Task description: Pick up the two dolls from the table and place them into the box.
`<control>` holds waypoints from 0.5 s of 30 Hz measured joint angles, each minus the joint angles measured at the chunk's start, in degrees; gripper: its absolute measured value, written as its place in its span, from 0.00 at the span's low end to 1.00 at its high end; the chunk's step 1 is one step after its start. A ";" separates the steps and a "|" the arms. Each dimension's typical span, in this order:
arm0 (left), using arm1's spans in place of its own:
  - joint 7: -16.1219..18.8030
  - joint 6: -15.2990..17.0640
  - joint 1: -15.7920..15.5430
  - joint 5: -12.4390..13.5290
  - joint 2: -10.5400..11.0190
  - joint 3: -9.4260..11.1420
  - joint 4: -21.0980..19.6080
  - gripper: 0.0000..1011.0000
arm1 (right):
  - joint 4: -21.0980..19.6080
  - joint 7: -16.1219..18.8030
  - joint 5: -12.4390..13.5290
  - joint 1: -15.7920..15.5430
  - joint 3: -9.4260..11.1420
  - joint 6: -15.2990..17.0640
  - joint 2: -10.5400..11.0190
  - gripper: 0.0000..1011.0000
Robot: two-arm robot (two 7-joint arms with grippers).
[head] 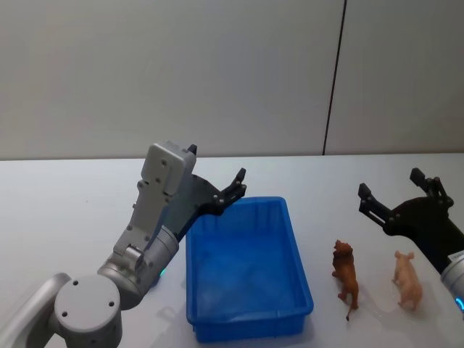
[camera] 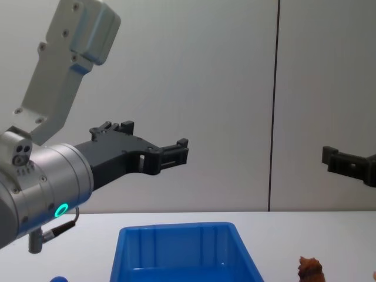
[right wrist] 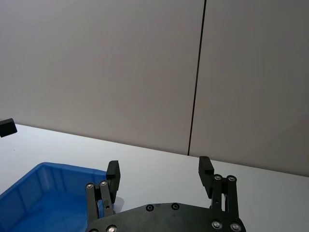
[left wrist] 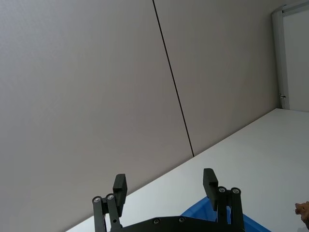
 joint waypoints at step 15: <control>0.00 0.00 0.00 0.00 0.00 0.00 0.00 0.99 | -3.42 -6.17 -0.09 -5.06 0.32 0.72 1.31 0.99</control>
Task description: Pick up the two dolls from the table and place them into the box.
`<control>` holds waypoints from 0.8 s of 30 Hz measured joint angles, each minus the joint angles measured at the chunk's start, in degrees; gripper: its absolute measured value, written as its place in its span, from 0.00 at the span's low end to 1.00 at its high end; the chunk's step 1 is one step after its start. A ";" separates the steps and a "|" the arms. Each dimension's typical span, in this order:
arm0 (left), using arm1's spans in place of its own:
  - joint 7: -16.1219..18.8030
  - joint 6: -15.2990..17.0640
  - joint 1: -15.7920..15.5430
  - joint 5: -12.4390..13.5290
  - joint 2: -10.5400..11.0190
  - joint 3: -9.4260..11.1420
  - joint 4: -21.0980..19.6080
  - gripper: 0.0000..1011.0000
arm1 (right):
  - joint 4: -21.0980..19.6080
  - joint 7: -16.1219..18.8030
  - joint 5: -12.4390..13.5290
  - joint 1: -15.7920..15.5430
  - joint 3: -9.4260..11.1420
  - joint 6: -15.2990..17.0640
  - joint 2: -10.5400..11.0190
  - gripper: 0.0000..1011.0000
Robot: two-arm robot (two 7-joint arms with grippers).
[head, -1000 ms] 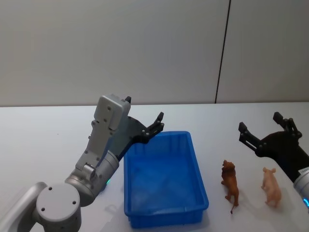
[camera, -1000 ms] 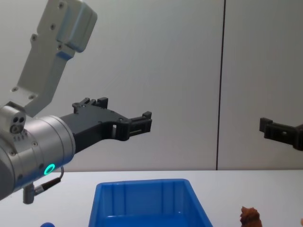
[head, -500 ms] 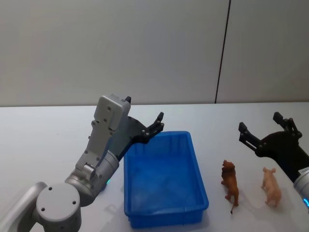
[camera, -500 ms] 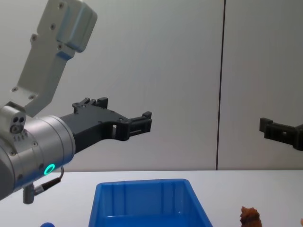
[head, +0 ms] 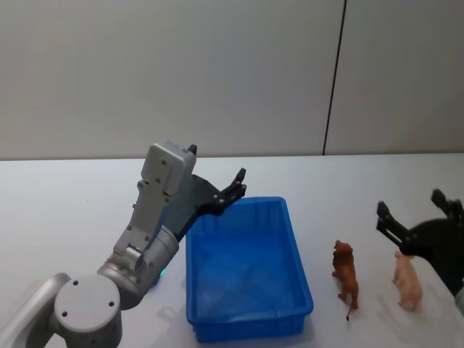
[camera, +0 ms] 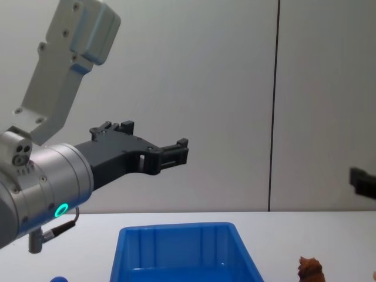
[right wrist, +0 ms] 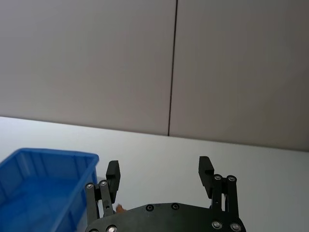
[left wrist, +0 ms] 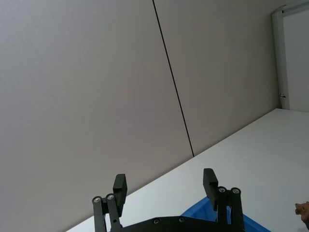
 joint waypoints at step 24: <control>0.00 0.00 0.00 0.00 0.00 0.00 0.00 0.99 | -3.27 -13.82 0.12 -8.40 1.05 13.06 0.67 0.99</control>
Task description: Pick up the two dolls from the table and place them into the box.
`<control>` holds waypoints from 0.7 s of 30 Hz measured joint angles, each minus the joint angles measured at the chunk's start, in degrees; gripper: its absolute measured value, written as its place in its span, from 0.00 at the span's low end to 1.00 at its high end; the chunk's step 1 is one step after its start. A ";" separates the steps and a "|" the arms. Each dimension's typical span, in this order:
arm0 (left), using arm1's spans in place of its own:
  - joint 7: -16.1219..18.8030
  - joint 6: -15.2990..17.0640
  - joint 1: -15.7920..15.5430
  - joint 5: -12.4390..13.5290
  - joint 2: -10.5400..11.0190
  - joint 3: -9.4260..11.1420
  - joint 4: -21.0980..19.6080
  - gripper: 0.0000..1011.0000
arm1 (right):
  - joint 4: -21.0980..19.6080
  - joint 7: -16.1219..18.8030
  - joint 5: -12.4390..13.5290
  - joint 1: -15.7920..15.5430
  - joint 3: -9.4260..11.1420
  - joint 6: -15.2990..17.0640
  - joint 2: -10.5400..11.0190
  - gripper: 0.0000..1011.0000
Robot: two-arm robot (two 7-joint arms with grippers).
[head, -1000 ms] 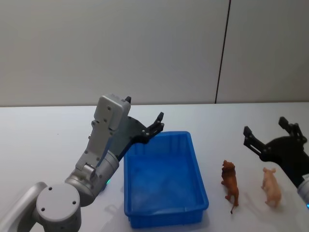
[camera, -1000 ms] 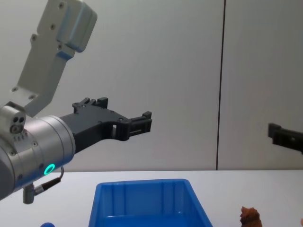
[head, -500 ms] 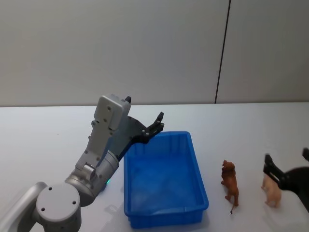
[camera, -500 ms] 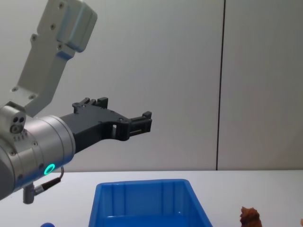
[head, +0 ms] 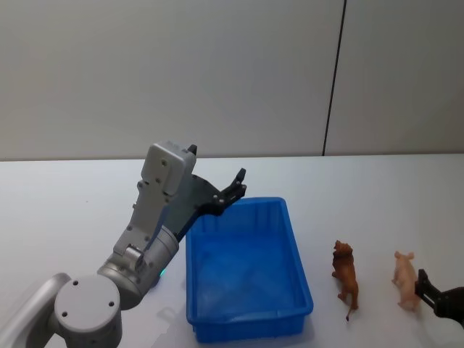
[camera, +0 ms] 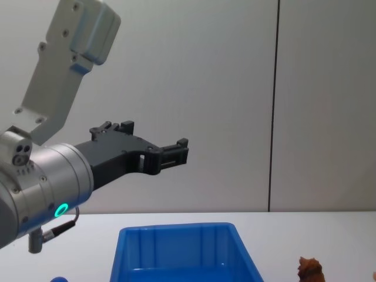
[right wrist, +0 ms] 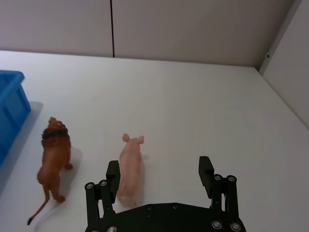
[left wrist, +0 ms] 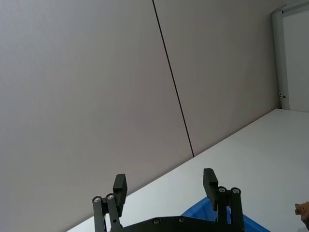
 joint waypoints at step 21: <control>0.01 0.00 0.00 0.00 0.00 0.00 0.00 0.99 | 14.90 9.34 -4.59 13.05 -1.18 7.69 -6.12 0.99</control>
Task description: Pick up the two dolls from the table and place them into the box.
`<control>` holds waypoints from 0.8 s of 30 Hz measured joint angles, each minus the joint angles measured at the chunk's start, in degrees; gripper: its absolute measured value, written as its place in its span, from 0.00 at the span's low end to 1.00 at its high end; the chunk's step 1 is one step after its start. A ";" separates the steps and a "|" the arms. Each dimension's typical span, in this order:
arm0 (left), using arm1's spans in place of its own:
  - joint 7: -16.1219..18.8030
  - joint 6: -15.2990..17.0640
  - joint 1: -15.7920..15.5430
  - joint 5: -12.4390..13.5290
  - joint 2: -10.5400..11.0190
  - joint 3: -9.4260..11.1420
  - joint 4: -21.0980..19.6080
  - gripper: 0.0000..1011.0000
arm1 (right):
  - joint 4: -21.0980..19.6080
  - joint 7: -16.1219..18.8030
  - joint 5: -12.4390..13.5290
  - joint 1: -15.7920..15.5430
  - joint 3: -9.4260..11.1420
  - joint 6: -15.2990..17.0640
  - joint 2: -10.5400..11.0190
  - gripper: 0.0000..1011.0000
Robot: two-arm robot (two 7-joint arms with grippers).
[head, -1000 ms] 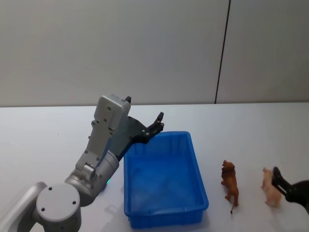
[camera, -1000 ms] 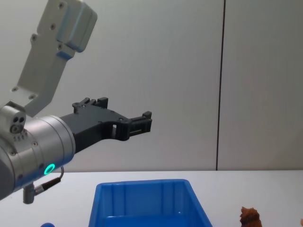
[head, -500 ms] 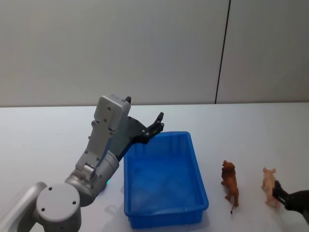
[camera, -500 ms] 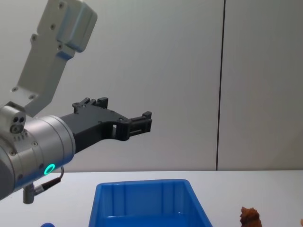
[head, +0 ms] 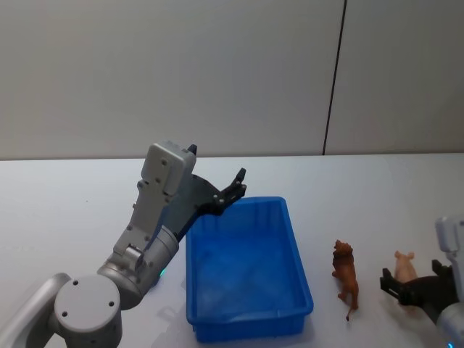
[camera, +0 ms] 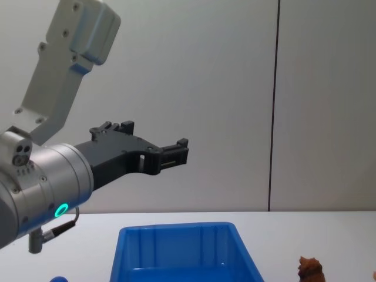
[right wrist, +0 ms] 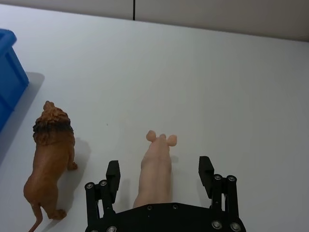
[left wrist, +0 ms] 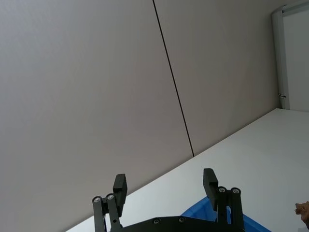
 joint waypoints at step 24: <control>0.00 0.00 0.00 0.00 0.00 0.00 0.00 0.99 | 5.10 -1.46 -0.95 3.52 -0.26 5.56 -2.82 0.72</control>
